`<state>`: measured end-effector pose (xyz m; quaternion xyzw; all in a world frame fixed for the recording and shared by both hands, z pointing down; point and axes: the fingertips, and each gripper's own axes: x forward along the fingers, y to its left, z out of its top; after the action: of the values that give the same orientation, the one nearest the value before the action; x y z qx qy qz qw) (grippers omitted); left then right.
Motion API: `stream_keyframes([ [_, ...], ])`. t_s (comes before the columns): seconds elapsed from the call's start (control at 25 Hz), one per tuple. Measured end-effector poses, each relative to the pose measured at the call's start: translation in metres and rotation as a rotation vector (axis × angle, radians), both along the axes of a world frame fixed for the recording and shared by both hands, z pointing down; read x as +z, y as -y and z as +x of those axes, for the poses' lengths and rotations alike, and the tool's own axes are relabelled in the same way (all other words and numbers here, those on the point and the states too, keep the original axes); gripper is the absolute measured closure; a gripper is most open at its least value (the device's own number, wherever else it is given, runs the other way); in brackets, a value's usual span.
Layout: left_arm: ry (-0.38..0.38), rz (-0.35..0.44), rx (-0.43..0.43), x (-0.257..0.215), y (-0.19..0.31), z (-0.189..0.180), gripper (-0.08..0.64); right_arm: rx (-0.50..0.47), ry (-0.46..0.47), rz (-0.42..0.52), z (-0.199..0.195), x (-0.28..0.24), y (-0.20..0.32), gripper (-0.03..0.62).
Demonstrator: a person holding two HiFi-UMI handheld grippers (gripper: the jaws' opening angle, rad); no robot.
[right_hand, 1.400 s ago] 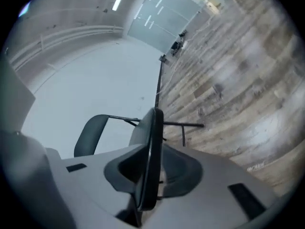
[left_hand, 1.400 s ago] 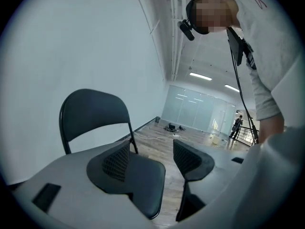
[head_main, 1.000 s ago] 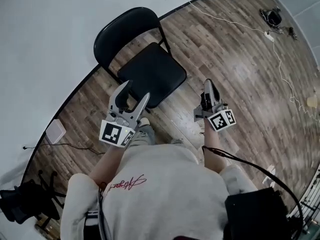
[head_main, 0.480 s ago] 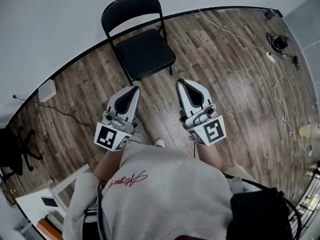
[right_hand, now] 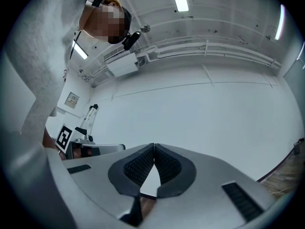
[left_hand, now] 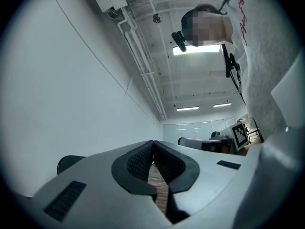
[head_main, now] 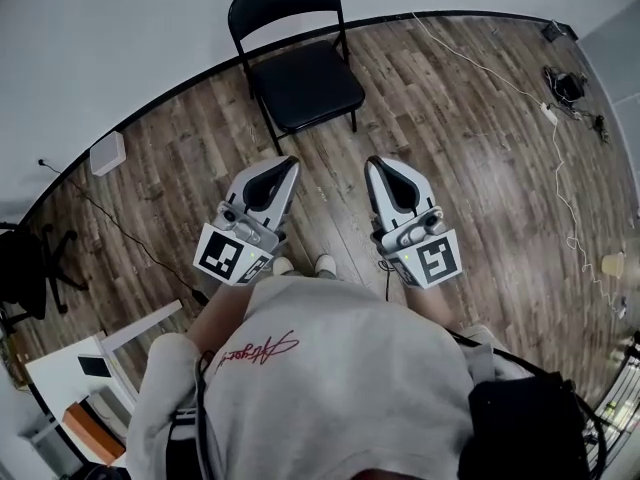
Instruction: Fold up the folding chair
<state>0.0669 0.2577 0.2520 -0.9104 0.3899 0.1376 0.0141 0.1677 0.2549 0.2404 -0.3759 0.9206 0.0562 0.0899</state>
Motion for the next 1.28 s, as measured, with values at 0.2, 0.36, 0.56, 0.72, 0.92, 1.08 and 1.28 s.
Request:
stream_keyframes([
  [0.2,-0.009,-0.039,0.015,0.006,-0.009,-0.008,0.543,-0.013,-0.016,0.004,-0.02,-0.003,-0.008,0.577],
  [0.36,0.004,-0.016,0.03,-0.001,-0.013,-0.005,0.543,-0.006,-0.041,0.019,-0.024,-0.006,-0.006,0.577],
  [0.56,0.01,-0.019,0.046,0.001,-0.015,-0.004,0.543,0.005,-0.027,0.016,-0.024,-0.008,-0.008,0.577],
  [0.72,0.0,-0.016,0.049,0.0,-0.017,-0.004,0.543,0.01,-0.038,0.011,-0.025,-0.005,-0.01,0.577],
  [0.92,-0.011,-0.017,0.049,0.001,-0.019,-0.001,0.543,0.022,-0.032,-0.005,-0.019,-0.002,-0.015,0.577],
  [1.08,-0.013,-0.018,0.057,0.001,-0.025,0.003,0.543,0.024,-0.027,-0.001,-0.018,-0.004,-0.021,0.577],
  [1.28,-0.011,-0.015,0.059,-0.001,-0.031,0.004,0.543,-0.001,-0.009,0.003,-0.021,-0.008,-0.029,0.577],
])
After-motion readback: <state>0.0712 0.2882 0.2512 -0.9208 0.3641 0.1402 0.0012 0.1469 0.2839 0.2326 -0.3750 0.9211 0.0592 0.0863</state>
